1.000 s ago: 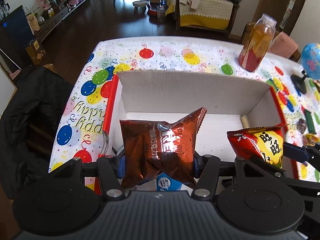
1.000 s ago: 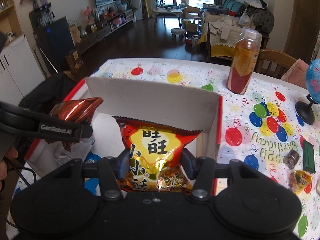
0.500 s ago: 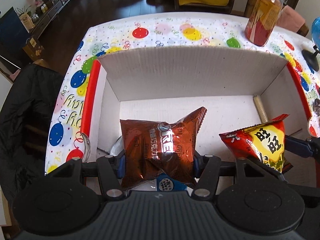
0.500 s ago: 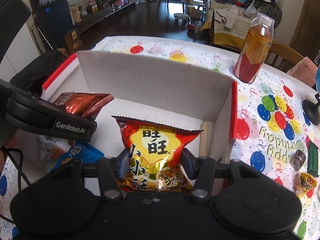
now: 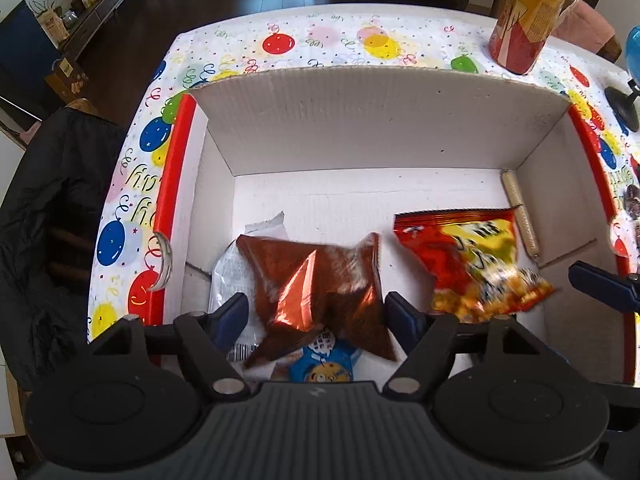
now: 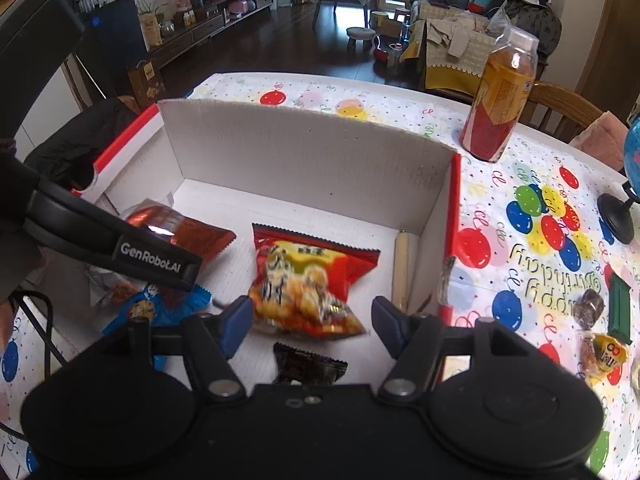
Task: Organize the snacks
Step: 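Carry both snacks over the red box and open both tools to drop them, then move both tools back over the remaining snacks on the table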
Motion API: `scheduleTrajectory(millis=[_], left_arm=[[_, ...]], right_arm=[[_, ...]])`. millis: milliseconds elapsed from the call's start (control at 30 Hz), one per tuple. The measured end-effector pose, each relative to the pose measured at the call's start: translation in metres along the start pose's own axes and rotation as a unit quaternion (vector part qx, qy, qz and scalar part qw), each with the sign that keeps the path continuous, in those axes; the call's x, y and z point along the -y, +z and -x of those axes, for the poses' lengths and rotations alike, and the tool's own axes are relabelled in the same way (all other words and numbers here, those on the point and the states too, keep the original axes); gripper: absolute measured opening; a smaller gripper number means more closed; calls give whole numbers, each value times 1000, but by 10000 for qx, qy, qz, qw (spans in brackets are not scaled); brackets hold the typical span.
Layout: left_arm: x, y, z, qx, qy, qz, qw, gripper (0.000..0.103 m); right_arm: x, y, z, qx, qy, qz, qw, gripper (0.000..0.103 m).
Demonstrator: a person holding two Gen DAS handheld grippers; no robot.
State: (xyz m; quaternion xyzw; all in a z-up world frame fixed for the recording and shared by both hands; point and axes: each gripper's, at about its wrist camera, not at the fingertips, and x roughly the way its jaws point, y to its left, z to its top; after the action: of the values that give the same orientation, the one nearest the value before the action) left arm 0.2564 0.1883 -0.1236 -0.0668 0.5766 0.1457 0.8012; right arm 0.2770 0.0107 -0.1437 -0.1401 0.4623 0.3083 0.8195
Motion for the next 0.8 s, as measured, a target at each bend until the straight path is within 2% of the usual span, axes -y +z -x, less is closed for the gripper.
scheduleTrajectory(millis=[133,267,800], left_arm=[[-2,-8,13,160,-92,50,9998,82],[-4,-17,28,348,-173,149,9991,83],[5,-57,102,1249,-504,244,9906,83]], right_arm=[[2,-4,15,133,57,-14,9999,77],[5,-8,31,271,121,-39,9996,83],[22,-31,99,836,382,-405,9949,95]])
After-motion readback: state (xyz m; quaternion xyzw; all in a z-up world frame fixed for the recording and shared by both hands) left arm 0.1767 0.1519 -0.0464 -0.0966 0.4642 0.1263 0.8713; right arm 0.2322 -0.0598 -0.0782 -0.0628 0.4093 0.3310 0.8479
